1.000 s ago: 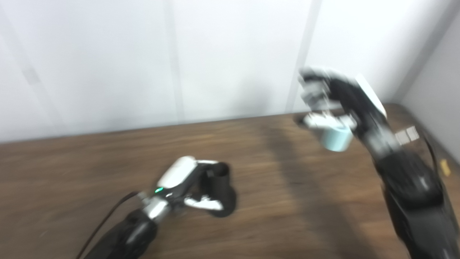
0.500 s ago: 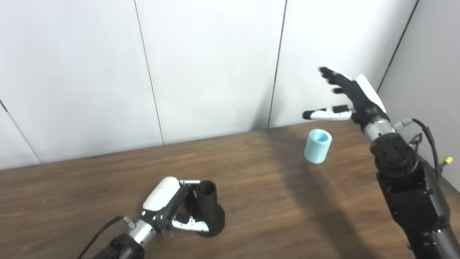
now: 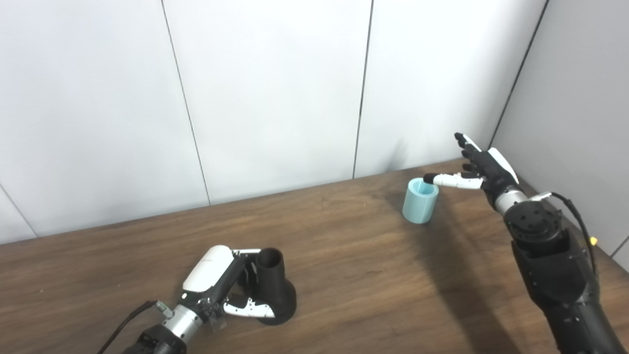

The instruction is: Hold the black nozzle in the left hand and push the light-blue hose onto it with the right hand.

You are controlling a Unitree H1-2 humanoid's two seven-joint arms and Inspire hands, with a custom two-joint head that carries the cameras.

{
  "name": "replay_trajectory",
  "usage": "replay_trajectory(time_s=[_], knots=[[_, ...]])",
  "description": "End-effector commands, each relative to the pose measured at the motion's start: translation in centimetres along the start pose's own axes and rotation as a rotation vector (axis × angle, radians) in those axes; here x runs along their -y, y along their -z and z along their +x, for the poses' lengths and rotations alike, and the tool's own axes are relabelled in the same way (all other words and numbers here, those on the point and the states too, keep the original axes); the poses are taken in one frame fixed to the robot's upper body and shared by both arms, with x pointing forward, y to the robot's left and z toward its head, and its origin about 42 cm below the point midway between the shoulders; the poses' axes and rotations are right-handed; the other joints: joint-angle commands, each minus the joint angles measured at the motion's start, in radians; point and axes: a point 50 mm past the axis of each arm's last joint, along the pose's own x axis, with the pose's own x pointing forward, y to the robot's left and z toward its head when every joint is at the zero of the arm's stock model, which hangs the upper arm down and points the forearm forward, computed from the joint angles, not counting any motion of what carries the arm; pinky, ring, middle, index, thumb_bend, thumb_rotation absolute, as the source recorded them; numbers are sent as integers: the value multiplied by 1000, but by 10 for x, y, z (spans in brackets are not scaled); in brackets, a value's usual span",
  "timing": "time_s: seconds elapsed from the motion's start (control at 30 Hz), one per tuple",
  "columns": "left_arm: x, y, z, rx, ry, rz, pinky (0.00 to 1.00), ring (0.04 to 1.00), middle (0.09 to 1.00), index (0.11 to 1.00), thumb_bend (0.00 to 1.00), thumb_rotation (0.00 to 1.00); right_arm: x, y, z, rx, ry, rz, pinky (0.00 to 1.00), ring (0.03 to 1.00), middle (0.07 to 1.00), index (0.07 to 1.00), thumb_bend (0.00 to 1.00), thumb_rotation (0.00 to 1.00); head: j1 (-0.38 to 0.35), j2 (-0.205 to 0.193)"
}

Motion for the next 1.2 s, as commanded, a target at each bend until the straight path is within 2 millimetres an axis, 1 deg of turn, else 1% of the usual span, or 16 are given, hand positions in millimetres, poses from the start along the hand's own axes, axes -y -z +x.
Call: replay_trajectory(time_s=[0.0,0.07,0.13,0.17,0.23,0.3,0.4,0.47,0.7,0.8,0.9,1.0,1.17], knots=[[64,46,-98,-219,362,25,320,369,478,507,501,0,19,-19,7,109,6,23,925,1000,1000,1000,964,307,0,4],[64,46,-99,-219,360,23,327,372,480,505,501,0,16,-14,7,103,-22,56,911,1000,1000,1000,893,266,0,6],[63,45,-99,-217,360,28,324,371,478,507,501,0,12,-9,7,92,-47,24,893,985,1000,1000,865,269,2,9],[63,45,-99,-216,361,30,325,370,477,508,501,0,10,-6,8,89,-55,12,904,977,1000,1000,890,293,2,9],[62,44,-99,-214,361,32,326,369,475,509,501,0,7,-2,8,83,-79,8,959,990,1000,1000,935,320,4,10],[63,44,-100,-216,365,31,328,369,475,508,501,0,2,2,8,74,-100,9,989,998,1000,1000,968,345,5,14],[63,44,-103,-223,375,28,341,376,480,507,501,0,-5,7,6,65,-124,35,989,1000,1000,1000,950,339,6,19],[63,45,-104,-224,383,31,344,376,480,507,501,0,-7,9,7,65,-134,44,963,998,1000,1000,938,325,6,19],[68,45,-108,-230,422,38,358,381,484,502,501,0,-13,11,8,65,-166,64,966,1000,1000,1000,948,296,4,25],[69,44,-108,-226,418,36,367,383,481,503,501,0,-15,12,9,53,-163,56,942,1000,1000,1000,931,256,5,25],[69,43,-108,-220,405,32,359,381,476,506,501,0,-20,14,10,43,-162,54,908,1000,1000,1000,893,203,6,26],[68,42,-107,-225,409,27,364,384,477,506,501,0,-25,16,12,36,-137,75,867,978,1000,997,863,132,8,29],[67,41,-108,-217,403,31,357,378,471,509,501,0,-34,19,14,21,-119,107,862,956,996,990,825,83,8,30]])
